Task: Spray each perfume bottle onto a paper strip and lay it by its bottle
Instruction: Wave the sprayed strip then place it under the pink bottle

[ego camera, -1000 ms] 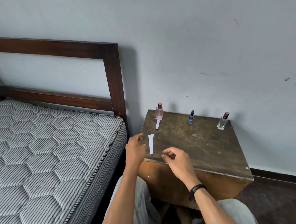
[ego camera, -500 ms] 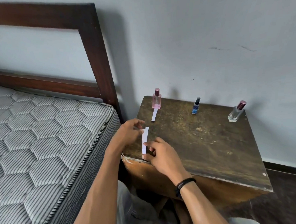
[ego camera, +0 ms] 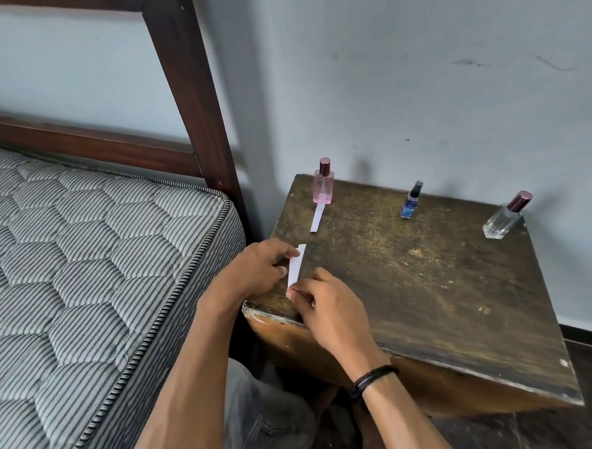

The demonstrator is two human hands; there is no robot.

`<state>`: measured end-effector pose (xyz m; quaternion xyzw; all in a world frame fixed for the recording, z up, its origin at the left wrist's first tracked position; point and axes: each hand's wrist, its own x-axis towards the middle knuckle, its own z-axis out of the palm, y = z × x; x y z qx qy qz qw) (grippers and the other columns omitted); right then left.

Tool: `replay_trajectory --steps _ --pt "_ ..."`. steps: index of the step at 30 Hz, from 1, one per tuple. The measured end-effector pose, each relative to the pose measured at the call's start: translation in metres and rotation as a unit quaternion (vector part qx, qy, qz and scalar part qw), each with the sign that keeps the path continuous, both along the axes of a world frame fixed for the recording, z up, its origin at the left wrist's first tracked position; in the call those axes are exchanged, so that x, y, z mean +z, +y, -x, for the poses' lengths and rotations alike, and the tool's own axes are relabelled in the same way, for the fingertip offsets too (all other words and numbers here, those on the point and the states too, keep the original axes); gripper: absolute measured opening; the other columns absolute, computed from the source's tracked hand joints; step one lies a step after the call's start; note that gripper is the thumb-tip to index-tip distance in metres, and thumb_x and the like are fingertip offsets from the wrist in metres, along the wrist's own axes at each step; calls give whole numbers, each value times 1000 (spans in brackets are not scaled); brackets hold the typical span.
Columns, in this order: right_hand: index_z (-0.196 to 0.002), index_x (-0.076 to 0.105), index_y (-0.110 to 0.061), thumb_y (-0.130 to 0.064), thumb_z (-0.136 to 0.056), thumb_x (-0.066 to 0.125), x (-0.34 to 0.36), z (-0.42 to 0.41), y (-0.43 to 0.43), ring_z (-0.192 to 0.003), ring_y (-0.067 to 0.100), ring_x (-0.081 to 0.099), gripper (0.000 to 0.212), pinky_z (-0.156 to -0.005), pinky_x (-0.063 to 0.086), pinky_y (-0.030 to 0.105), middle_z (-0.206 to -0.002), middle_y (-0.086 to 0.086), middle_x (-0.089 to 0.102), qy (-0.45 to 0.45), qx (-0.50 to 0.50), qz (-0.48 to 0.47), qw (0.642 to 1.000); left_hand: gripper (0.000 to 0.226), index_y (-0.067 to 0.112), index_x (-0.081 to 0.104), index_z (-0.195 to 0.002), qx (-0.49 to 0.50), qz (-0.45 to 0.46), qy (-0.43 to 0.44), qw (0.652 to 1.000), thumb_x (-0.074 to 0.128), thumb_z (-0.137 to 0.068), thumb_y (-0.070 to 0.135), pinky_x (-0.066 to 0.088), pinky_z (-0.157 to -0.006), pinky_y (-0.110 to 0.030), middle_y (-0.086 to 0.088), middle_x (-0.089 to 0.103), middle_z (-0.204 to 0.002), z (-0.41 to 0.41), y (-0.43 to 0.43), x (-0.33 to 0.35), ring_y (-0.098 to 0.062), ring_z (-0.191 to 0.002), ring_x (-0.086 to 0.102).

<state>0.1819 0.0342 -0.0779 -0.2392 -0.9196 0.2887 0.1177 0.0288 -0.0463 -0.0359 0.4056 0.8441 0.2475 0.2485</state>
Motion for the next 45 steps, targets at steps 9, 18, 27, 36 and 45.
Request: replay_trajectory --steps 9,18,27,36,45 --pt "-106 71 -22 -31 -102 61 5 0 -10 -87 16 61 14 -68 52 34 -98 -9 62 56 -11 -11 998 41 18 62 -133 -43 49 58 996 58 -94 5 30 -114 -37 3 52 -139 -3 3 2 -23 -131 42" --pt "-104 76 -25 -29 -98 67 15 1 -6 -91 19 69 11 -78 55 39 -101 -8 74 11 -31 42 999 47 22 60 -135 -48 66 75 994 59 -90 5 32 -110 -35 7 49 -139 -3 3 -1 -24 -127 41" --pt "-92 77 -29 -27 -94 75 17 -1 0 -84 3 68 4 -79 57 32 -89 -18 74 -7 -60 140 988 50 25 57 -137 -53 81 70 993 60 -90 8 36 -110 -41 9 45 -142 -4 1 2 -21 -129 38" --pt "-92 68 -24 -22 -95 69 13 -4 -3 -77 14 62 4 -68 54 41 -96 -11 56 44 7 40 998 48 27 57 -135 10 78 72 994 57 -91 8 39 -94 -33 14 45 -140 -14 9 -2 -20 -131 37" --pt "-97 69 -18 -6 -92 72 12 -2 -9 -77 17 62 14 -63 55 39 -88 -7 66 99 10 -48 994 45 29 58 -134 40 70 38 996 54 -94 9 40 -96 -38 15 47 -139 -16 11 -3 -16 -133 34"
